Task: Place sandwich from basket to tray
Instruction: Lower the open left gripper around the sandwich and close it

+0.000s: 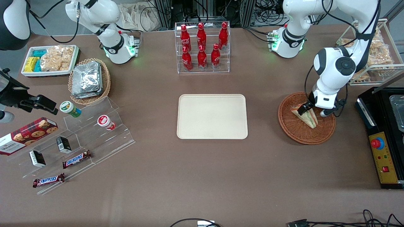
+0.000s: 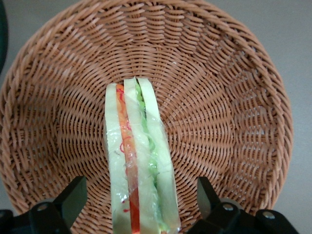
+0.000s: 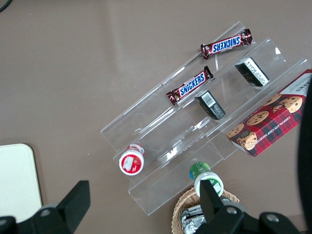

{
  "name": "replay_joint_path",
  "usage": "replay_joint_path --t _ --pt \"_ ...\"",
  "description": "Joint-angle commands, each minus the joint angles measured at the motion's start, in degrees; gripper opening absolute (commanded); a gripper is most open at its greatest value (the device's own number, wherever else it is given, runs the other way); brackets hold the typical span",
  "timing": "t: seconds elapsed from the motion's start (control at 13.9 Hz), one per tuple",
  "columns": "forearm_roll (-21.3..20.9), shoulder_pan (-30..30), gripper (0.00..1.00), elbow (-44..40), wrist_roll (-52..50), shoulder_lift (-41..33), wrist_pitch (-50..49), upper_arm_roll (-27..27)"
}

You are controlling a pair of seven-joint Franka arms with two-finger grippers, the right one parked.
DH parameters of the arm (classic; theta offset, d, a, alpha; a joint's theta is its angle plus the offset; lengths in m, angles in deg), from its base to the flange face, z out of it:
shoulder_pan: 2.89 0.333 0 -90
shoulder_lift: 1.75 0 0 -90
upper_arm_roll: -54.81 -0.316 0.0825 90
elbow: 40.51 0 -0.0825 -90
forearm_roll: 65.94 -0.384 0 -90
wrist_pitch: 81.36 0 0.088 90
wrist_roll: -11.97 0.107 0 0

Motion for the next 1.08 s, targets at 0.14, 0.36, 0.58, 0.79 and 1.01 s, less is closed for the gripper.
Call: replay_joint_path --t 0.14,0.36,0.58,0.79,1.01 --pt "-0.2 -0.1 0.38 0.8 -1.0 1.0 1.8 0.5" --pt "-0.4 -0.1 0.12 0.8 -0.6 1.1 1.8 0.5" --pt "-0.5 -0.2 0.12 0.7 0.2 -0.1 -0.2 0.6" --pt "-1.0 -0.1 0.12 -0.4 2.6 -5.2 -8.8 0.8" --pt "-0.9 -0.2 0.12 -4.4 11.2 -10.3 -19.8 1.0"
